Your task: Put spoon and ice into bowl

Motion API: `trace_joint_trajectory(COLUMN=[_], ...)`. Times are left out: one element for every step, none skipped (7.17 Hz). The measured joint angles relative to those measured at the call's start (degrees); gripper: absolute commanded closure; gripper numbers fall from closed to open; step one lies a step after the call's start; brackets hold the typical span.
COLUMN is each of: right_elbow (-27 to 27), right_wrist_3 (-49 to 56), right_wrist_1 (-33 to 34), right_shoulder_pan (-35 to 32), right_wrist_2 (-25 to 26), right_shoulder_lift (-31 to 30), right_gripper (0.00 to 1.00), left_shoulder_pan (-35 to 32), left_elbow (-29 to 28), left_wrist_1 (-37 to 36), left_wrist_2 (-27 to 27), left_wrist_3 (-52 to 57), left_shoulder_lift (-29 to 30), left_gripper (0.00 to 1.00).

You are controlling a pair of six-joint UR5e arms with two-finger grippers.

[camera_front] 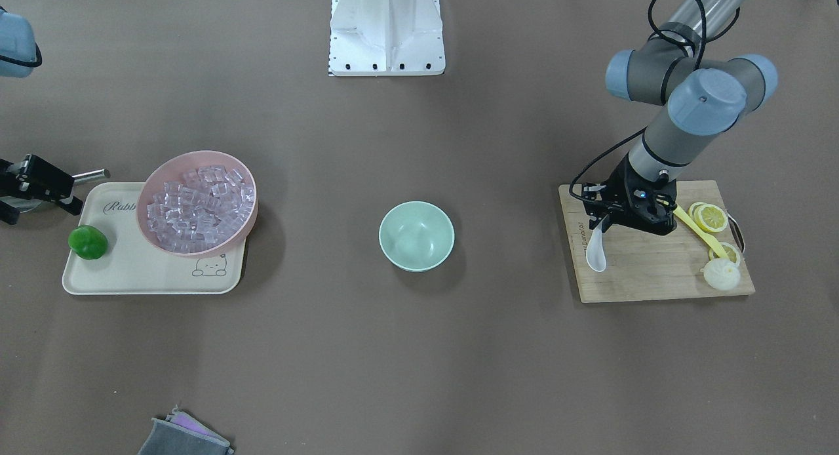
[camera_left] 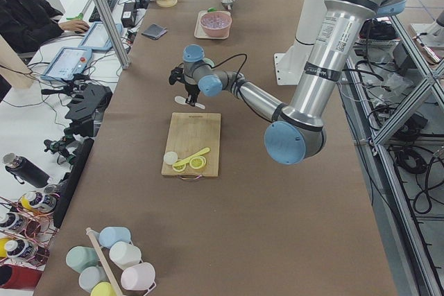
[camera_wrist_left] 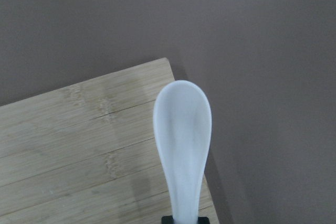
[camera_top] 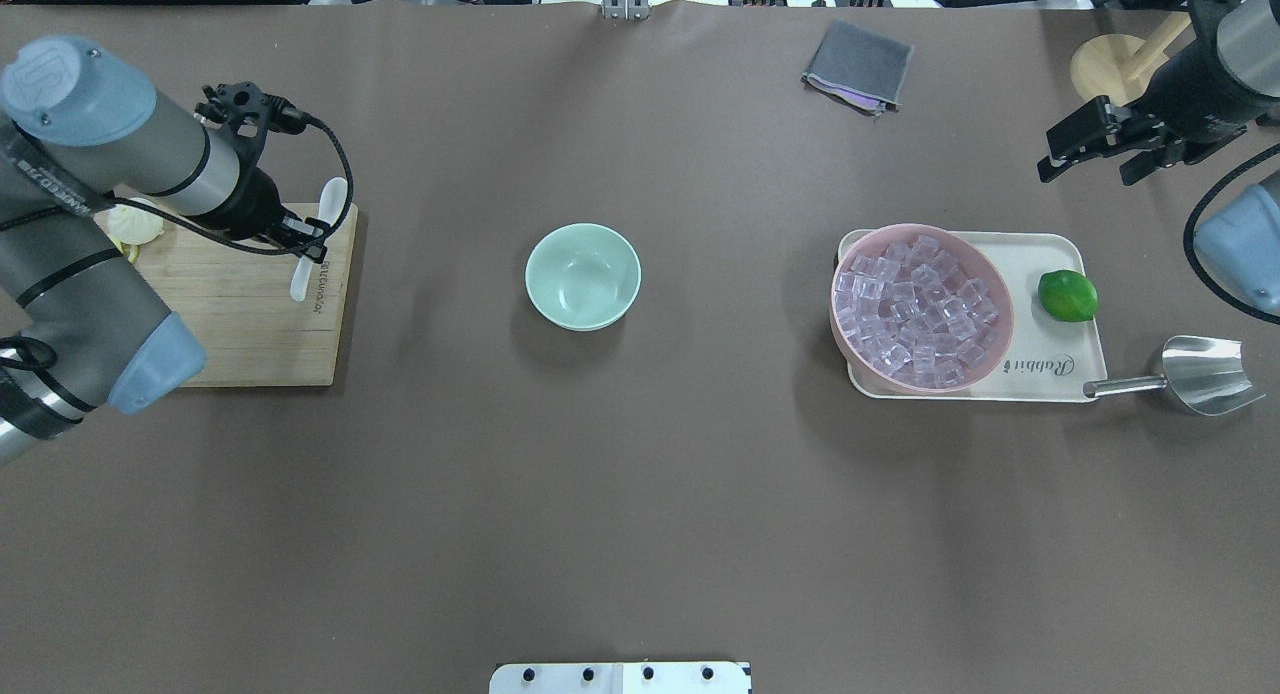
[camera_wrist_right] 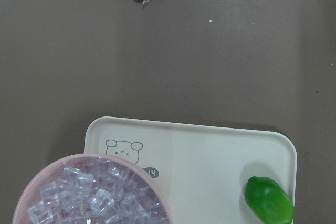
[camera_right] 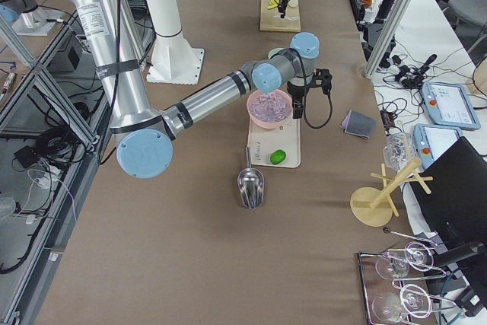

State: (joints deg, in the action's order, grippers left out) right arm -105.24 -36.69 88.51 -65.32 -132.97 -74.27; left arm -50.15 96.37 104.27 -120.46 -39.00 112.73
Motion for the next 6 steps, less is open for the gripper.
trace_joint_trajectory(right_elbow=[-1.0,-2.8,-4.4,-5.2,-5.3,-5.1], right_wrist_3=[-2.9,-5.2,-6.4,-7.1,-7.4,-7.6], right_wrist_1=[0.0,0.0,-0.2,-1.6,-4.0,-7.5], right_shoulder_pan=[2.8,5.9,8.7,10.6,11.7,13.2], right_wrist_2=[2.7,5.1,6.6,7.0,7.1,7.5], right_shoulder_lift=[0.4,0.6,0.8,0.8,0.7,0.5], right_gripper=[0.01,0.01,0.01,0.04,0.02,0.01], left_shoulder_pan=[-0.1,-0.1,0.0,0.0,0.0,0.0], left_elbow=[1.6,2.9,3.4,3.7,4.0,4.4], left_wrist_1=[-5.1,-8.1,-9.4,-9.9,-10.0,-10.1], left_wrist_2=[-0.1,-0.2,-0.2,-0.3,-0.3,-0.2], left_wrist_3=[-0.6,-2.4,-4.3,-5.2,-5.5,-5.6], left_shoulder_lift=[3.2,5.6,7.3,8.1,8.4,8.4], left_gripper=[1.0,1.0,1.0,1.0,1.0,1.0])
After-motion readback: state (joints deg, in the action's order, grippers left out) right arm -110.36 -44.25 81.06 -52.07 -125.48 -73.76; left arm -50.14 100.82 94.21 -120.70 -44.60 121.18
